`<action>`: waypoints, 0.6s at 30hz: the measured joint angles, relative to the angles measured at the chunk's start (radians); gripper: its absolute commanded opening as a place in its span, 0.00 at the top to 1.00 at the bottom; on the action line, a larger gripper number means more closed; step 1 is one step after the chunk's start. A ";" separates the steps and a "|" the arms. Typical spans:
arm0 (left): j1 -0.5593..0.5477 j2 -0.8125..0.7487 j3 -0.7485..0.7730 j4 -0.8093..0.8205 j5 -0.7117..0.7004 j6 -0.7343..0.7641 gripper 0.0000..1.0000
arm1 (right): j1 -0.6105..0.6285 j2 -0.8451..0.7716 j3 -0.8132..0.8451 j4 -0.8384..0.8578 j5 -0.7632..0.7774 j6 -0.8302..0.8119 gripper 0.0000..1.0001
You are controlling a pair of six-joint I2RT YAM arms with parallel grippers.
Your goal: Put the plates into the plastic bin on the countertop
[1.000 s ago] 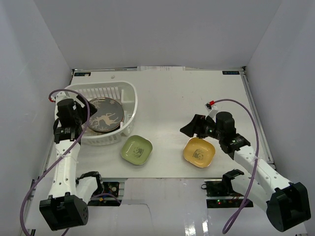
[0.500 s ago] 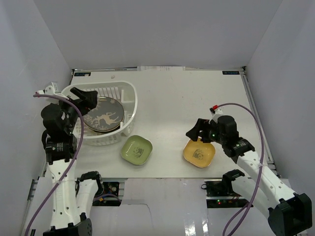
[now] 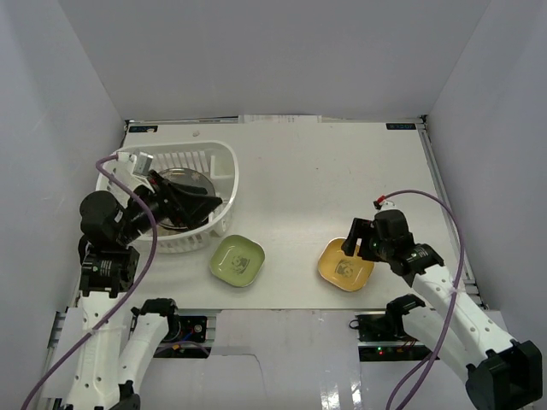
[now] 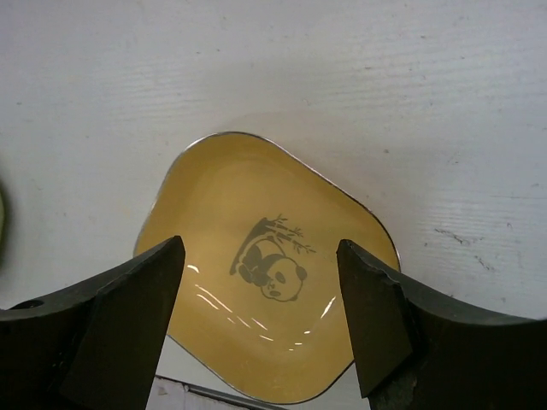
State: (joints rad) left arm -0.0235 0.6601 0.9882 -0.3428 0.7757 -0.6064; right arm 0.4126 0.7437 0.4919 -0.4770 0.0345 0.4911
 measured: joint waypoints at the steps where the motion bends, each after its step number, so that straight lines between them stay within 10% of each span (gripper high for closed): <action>1: -0.026 -0.011 -0.007 0.009 0.035 0.000 0.11 | 0.000 0.018 0.000 -0.009 0.014 0.004 0.21; 10: -0.214 -0.064 -0.172 -0.060 0.138 0.058 0.16 | 0.000 0.026 0.051 -0.142 0.249 0.101 0.04; 18: -0.405 0.008 -0.238 -0.105 0.006 0.095 0.10 | -0.001 0.011 0.004 -0.262 0.263 0.273 0.20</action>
State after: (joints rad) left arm -0.4286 0.6685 0.7502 -0.4480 0.7818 -0.5114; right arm 0.4118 0.7544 0.4961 -0.7391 0.2974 0.7643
